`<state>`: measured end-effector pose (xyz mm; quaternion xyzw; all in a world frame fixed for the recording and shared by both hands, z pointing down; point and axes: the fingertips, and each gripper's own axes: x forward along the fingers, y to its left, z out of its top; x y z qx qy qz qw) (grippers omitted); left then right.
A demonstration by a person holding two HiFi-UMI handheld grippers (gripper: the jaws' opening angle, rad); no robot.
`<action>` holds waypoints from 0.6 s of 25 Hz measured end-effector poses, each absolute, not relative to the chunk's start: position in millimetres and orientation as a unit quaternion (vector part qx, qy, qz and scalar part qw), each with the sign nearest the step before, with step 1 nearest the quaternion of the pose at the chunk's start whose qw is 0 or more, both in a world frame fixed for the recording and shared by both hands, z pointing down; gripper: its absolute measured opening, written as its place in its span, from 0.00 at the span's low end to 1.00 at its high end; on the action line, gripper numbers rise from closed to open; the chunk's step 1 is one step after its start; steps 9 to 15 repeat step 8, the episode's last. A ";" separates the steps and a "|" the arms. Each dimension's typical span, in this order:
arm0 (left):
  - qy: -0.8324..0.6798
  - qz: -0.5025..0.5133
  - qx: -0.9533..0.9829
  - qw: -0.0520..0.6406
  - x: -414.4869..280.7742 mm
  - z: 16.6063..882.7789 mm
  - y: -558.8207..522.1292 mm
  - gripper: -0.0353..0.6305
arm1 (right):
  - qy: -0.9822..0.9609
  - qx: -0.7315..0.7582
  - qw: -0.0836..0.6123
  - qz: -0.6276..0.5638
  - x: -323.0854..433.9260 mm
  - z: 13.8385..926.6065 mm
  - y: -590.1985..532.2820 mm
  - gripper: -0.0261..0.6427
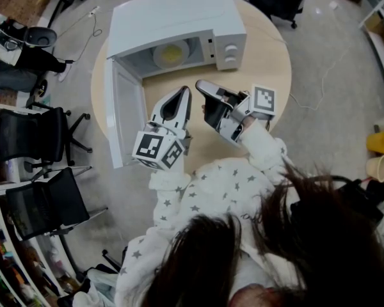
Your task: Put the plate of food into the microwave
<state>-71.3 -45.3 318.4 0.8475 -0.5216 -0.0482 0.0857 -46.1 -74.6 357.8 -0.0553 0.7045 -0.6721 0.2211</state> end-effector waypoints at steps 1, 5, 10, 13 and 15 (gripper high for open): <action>-0.522 -0.048 0.847 0.086 -71.0 318.0 -45.2 0.06 | 0.705 -0.055 0.221 -0.672 -46.3 357.9 -74.4 0.05; -0.522 -0.045 0.847 0.084 -71.4 320.5 -45.2 0.06 | 0.703 -0.054 0.219 -0.674 -47.1 359.2 -73.6 0.05; -0.521 -0.045 0.849 0.081 -71.6 323.7 -45.1 0.05 | 0.703 -0.054 0.217 -0.675 -46.9 360.2 -73.1 0.05; -0.521 -0.045 0.849 0.081 -71.6 323.7 -45.1 0.05 | 0.703 -0.054 0.217 -0.675 -46.9 360.2 -73.1 0.05; -0.521 -0.045 0.849 0.081 -71.6 323.7 -45.1 0.05 | 0.703 -0.054 0.217 -0.675 -46.9 360.2 -73.1 0.05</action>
